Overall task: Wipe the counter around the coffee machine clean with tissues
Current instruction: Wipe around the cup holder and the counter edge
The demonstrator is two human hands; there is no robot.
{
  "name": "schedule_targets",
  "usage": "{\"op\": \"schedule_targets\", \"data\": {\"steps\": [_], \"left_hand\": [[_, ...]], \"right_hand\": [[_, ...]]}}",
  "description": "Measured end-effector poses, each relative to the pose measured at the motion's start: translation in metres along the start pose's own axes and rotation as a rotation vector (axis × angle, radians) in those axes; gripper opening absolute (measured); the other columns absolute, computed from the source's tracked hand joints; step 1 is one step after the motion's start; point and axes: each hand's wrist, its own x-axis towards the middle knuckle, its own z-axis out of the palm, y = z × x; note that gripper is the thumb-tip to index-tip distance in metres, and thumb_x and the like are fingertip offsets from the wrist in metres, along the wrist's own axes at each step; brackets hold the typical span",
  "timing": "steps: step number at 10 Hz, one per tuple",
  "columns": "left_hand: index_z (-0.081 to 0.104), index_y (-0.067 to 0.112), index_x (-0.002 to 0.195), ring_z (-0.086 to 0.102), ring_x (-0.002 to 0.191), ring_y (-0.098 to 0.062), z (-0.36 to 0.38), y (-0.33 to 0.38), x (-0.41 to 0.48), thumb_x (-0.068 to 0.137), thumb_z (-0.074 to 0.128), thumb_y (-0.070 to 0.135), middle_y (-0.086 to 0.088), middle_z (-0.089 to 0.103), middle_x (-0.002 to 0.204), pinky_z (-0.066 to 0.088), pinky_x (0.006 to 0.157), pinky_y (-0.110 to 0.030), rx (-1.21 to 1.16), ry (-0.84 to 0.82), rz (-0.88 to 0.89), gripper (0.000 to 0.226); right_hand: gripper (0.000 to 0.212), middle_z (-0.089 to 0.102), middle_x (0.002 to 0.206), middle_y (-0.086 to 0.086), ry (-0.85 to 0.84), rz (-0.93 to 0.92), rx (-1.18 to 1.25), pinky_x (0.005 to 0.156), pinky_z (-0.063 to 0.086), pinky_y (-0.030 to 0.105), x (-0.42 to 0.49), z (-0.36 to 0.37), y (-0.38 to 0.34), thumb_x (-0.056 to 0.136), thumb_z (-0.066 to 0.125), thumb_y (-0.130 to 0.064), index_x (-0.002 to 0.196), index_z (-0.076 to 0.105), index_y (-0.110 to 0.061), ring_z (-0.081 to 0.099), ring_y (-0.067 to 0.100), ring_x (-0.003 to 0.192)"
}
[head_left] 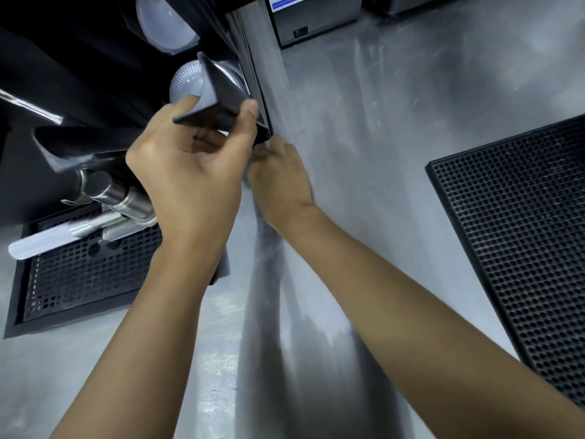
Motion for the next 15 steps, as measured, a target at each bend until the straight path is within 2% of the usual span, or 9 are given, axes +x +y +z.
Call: {"op": "schedule_targets", "data": {"steps": [1, 3, 6, 7, 8, 9, 11, 13, 15], "left_hand": [[0.070, 0.008, 0.073, 0.067, 0.060, -0.025, -0.001, 0.001, 0.001, 0.082, 0.070, 0.047, -0.005, 0.068, 0.065, 0.054, 0.059, -0.044, 0.010, -0.002, 0.009, 0.040], [0.069, 0.007, 0.073, 0.066, 0.057, -0.024, -0.003, 0.001, 0.001, 0.083, 0.071, 0.044, -0.007, 0.066, 0.064, 0.054, 0.056, -0.043, -0.007, -0.027, 0.021, 0.039], [0.068, 0.004, 0.076, 0.065, 0.057, -0.027, 0.001, -0.005, 0.000, 0.081, 0.073, 0.044, -0.011, 0.066, 0.065, 0.053, 0.055, -0.043, -0.015, -0.020, 0.015, 0.041], [0.068, 0.004, 0.074, 0.065, 0.057, -0.028, 0.004, -0.007, -0.002, 0.081, 0.073, 0.045, -0.011, 0.065, 0.063, 0.052, 0.056, -0.043, -0.009, -0.008, 0.010, 0.041], [0.067, 0.005, 0.073, 0.064, 0.056, -0.029, 0.005, -0.007, -0.002, 0.081, 0.073, 0.045, -0.012, 0.064, 0.063, 0.052, 0.055, -0.044, -0.018, 0.006, 0.008, 0.041], [0.067, 0.005, 0.073, 0.065, 0.056, -0.028, 0.004, -0.007, -0.003, 0.082, 0.073, 0.044, -0.012, 0.065, 0.063, 0.052, 0.055, -0.044, -0.027, 0.005, 0.010, 0.040], [0.069, 0.003, 0.077, 0.066, 0.060, -0.026, 0.006, -0.010, -0.007, 0.081, 0.072, 0.046, -0.011, 0.066, 0.065, 0.052, 0.060, -0.044, 0.009, 0.020, 0.009, 0.043], [0.058, 0.019, 0.069, 0.065, 0.056, -0.027, 0.009, -0.013, -0.021, 0.082, 0.075, 0.034, -0.010, 0.058, 0.067, 0.050, 0.053, -0.044, -0.023, 0.012, 0.014, 0.026], [0.070, 0.015, 0.091, 0.069, 0.075, -0.028, 0.004, -0.019, -0.019, 0.077, 0.076, 0.045, -0.009, 0.067, 0.081, 0.057, 0.069, -0.044, -0.073, -0.126, -0.140, 0.034]], "right_hand": [[0.010, 0.066, 0.068, -0.010, -0.067, -0.093, 0.031, 0.069, 0.043, 0.024, -0.001, 0.007, -0.012, 0.066, 0.073, -0.015, 0.069, 0.073, -0.025, 0.061, 0.013, 0.078], [0.023, 0.060, 0.104, 0.017, 0.083, 0.079, 0.137, 0.078, 0.039, 0.030, -0.003, -0.011, 0.028, 0.092, 0.048, 0.002, 0.104, 0.067, -0.001, 0.056, 0.031, 0.100], [0.020, 0.061, 0.067, 0.016, 0.024, -0.035, 0.291, 0.057, 0.054, 0.036, -0.021, -0.011, 0.017, 0.059, 0.070, 0.015, 0.071, 0.071, -0.001, 0.060, 0.034, 0.069], [0.019, 0.058, 0.106, 0.016, -0.003, 0.077, 0.219, 0.078, 0.047, 0.034, -0.019, -0.017, 0.025, 0.092, 0.057, -0.009, 0.106, 0.069, -0.004, 0.060, 0.033, 0.094], [0.021, 0.054, 0.106, 0.012, 0.138, 0.220, 0.200, 0.082, 0.049, 0.034, -0.003, -0.012, 0.040, 0.091, 0.055, -0.003, 0.108, 0.067, -0.005, 0.060, 0.032, 0.092], [0.020, 0.060, 0.105, 0.020, 0.054, 0.097, 0.223, 0.083, 0.043, 0.038, -0.003, -0.002, 0.022, 0.090, 0.050, 0.005, 0.101, 0.065, 0.004, 0.056, 0.035, 0.100], [0.025, 0.058, 0.055, 0.013, 0.000, -0.170, 0.292, 0.051, 0.052, 0.031, -0.039, -0.004, 0.008, 0.044, 0.071, 0.019, 0.054, 0.062, -0.002, 0.058, 0.032, 0.058], [0.037, 0.071, 0.090, 0.015, 0.406, 0.163, 0.359, 0.075, 0.041, 0.024, -0.025, -0.060, 0.089, 0.077, 0.046, 0.003, 0.096, 0.076, -0.004, 0.060, 0.031, 0.086], [0.030, 0.067, 0.111, 0.022, 0.398, 0.606, 0.071, 0.085, 0.043, 0.035, 0.015, -0.076, 0.220, 0.087, 0.056, -0.011, 0.113, 0.070, -0.004, 0.059, 0.036, 0.105]]}}
